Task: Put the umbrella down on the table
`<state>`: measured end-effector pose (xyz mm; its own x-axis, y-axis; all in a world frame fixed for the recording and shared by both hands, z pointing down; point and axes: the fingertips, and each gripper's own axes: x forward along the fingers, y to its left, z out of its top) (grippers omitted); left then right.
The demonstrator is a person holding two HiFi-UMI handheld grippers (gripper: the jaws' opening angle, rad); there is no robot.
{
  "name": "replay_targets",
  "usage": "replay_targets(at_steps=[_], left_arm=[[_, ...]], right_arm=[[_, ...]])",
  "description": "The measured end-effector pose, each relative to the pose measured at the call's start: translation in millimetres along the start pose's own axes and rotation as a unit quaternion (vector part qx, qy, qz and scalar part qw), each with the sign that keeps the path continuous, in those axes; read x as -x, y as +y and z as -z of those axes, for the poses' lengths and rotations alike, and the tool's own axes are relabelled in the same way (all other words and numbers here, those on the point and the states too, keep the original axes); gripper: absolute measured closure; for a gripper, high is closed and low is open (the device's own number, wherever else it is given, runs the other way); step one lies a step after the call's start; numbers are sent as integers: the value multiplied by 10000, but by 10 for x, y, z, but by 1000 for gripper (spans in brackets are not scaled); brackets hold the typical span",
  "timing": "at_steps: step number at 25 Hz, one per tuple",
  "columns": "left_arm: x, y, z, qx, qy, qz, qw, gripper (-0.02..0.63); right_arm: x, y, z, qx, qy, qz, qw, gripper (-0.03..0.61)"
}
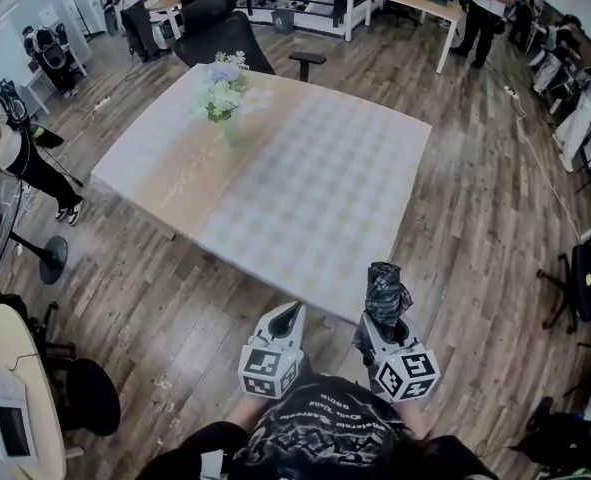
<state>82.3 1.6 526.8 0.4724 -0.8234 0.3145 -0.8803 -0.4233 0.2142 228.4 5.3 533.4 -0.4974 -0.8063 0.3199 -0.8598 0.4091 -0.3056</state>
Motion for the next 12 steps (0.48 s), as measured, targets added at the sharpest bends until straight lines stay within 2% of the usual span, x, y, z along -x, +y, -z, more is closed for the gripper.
replay_targets(at_steps=[12], left_arm=[[-802,1498,-736,-237,-38,293,9993,594]], right_arm=[[-1487,129,-503,-135,-78,575,9982,390]])
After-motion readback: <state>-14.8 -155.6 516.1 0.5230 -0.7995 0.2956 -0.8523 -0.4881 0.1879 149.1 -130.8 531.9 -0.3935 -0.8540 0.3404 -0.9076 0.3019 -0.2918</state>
